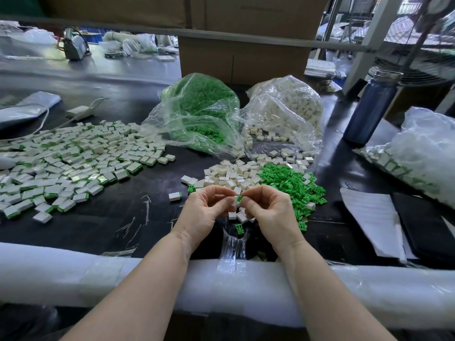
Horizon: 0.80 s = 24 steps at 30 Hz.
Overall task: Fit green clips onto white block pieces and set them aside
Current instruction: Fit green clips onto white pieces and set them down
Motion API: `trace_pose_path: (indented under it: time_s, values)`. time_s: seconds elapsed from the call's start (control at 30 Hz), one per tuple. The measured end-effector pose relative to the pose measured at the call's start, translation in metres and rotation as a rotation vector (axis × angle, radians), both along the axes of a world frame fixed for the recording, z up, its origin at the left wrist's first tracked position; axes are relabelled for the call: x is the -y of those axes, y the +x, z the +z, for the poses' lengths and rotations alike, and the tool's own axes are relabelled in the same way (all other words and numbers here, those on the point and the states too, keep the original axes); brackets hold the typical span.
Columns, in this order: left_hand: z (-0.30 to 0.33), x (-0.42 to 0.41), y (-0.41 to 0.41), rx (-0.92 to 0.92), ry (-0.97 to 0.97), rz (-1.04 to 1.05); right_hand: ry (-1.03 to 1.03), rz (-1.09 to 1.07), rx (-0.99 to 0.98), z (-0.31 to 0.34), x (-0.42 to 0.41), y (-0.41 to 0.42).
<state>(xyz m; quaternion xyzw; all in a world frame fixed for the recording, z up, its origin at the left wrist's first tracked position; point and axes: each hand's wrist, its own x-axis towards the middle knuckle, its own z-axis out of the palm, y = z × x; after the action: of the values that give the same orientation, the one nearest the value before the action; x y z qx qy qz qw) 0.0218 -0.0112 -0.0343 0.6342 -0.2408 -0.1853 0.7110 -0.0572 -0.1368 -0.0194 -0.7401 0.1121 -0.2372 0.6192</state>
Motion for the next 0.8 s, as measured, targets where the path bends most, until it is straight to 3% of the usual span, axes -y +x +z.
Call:
trace_pose_path:
  time_s: [0.27,0.8]
  values:
    - [0.0041,0.0002,-0.0028,-0.009,0.017,0.001,-0.100,-0.005,-0.013,-0.0007,-0.0027,0.0000]
    - [0.0079,0.0012,-0.0095,0.165,0.136,-0.008,-0.055,0.039,-0.075,0.0007,0.0003,-0.0008]
